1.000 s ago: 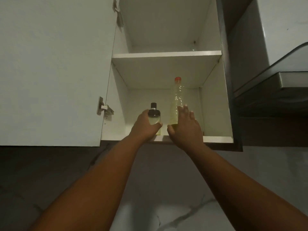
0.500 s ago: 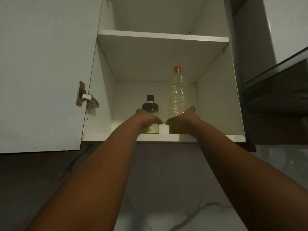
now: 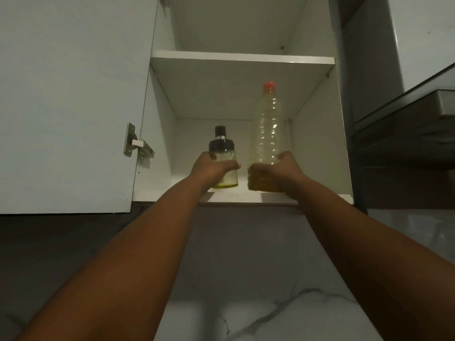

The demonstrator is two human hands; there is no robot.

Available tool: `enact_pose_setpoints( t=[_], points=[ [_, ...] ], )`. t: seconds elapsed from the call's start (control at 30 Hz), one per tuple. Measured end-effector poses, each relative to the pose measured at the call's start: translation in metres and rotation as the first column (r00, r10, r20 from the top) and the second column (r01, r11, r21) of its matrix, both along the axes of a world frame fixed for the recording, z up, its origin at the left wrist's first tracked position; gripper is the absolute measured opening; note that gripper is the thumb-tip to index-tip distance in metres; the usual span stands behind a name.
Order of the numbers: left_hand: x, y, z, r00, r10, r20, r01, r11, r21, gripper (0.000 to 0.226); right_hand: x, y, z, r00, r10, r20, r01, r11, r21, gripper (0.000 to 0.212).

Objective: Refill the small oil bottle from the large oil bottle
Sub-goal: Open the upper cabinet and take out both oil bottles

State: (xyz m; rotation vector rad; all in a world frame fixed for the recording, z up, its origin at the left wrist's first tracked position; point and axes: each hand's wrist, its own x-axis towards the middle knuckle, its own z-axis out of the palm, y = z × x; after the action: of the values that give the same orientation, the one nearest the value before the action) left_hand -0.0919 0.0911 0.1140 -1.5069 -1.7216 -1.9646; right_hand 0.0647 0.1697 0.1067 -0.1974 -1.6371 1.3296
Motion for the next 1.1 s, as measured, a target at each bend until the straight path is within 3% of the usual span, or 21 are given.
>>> enact_pose_setpoints(
  t=[0.07, 0.13, 0.2, 0.37, 0.5, 0.6, 0.7, 0.77, 0.9, 1.1],
  points=[
    [0.01, -0.013, 0.002, 0.999, -0.027, 0.027, 0.026, 0.999, 0.037, 0.034, 0.014, -0.004, 0.0, 0.995, 0.064, -0.08, -0.067, 0.997, -0.033, 0.105],
    [0.022, -0.028, 0.004, 0.999, -0.043, 0.03, 0.042, 0.998, 0.053, 0.031, 0.031, -0.009, -0.001, 0.993, 0.07, -0.095, -0.072, 0.997, -0.015, 0.076],
    [0.035, -0.041, 0.005, 0.998, -0.053, 0.03, 0.051, 0.998, 0.041, 0.031, 0.043, -0.011, -0.002, 0.995, 0.044, -0.086, -0.044, 0.999, 0.006, 0.064],
    [0.07, -0.068, -0.008, 0.999, -0.039, 0.031, 0.04, 0.999, -0.021, 0.03, 0.071, -0.029, -0.011, 0.997, 0.058, -0.056, -0.056, 0.998, 0.035, 0.086],
    [0.092, -0.082, -0.034, 0.999, -0.002, 0.044, 0.006, 0.997, -0.076, 0.026, 0.082, -0.037, -0.037, 0.986, -0.157, 0.06, 0.144, 0.973, 0.178, 0.083],
    [0.103, -0.085, -0.064, 0.998, 0.019, 0.064, -0.012, 0.993, -0.114, 0.034, 0.085, -0.042, -0.068, 0.984, -0.136, 0.115, 0.112, 0.975, 0.194, 0.084],
    [0.11, -0.09, -0.107, 0.999, -0.019, 0.045, 0.026, 0.988, -0.153, 0.027, 0.087, -0.045, -0.111, 0.991, -0.079, 0.105, 0.06, 0.982, 0.177, 0.076],
    [0.11, -0.093, -0.14, 0.998, -0.025, 0.063, 0.037, 0.979, -0.201, 0.027, 0.089, -0.045, -0.144, 0.984, -0.096, 0.15, 0.063, 0.976, 0.21, 0.084],
    [0.103, -0.099, -0.212, 0.991, 0.022, 0.129, 0.023, 0.94, -0.339, 0.049, 0.089, -0.048, -0.216, 0.955, -0.145, 0.259, 0.091, 0.974, 0.208, 0.089],
    [0.093, -0.086, -0.329, 0.942, 0.071, 0.328, 0.078, 0.903, -0.422, 0.061, 0.083, -0.048, -0.332, 0.896, -0.205, 0.395, 0.162, 0.977, 0.139, 0.087]
  ],
)
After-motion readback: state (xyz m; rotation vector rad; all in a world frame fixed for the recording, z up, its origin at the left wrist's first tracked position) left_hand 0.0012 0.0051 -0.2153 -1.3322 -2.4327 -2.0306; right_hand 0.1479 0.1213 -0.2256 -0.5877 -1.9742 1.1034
